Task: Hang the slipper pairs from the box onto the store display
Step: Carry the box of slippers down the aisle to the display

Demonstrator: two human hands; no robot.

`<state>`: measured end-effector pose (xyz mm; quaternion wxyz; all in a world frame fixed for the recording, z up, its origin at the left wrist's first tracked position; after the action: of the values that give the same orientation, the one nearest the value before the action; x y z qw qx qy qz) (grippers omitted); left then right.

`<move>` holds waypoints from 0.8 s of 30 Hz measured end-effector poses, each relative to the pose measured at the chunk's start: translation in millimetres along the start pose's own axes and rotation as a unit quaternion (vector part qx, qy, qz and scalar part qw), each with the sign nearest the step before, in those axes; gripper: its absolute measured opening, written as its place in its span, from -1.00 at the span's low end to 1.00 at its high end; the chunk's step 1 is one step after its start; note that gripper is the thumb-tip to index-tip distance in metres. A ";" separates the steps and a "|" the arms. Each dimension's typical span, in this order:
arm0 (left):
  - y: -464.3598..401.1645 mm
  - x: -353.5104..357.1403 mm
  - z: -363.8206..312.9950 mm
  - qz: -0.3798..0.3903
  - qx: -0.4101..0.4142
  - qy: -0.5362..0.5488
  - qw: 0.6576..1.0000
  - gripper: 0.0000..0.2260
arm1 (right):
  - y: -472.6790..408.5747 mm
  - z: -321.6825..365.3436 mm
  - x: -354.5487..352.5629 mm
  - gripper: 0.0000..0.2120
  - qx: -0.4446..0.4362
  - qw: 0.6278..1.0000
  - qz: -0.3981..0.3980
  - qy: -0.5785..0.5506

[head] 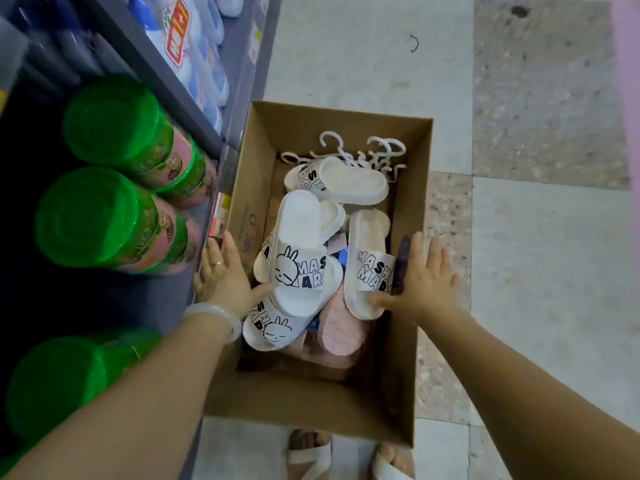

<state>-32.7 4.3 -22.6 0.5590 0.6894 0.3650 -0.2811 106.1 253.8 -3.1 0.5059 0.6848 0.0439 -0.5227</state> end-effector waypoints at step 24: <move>-46.5 -4.8 5.3 -0.146 0.000 0.069 0.987 -0.66 | -50.0 -32.9 13.0 -0.20 0.058 0.991 -0.103 -0.055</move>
<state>-73.4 3.4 -46.2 0.4854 0.6468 0.4988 -0.3117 104.6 296.3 -47.2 0.4105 0.6751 0.0560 -0.6104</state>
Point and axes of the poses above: each hand's wrist, its own y-axis away from the middle knuckle, its own x-axis out of the palm, z = x × y, the point moved 4 cm from there along -y, towards the middle knuckle, and after that the axes turned 11 degrees about y, right-handed, at the moved point
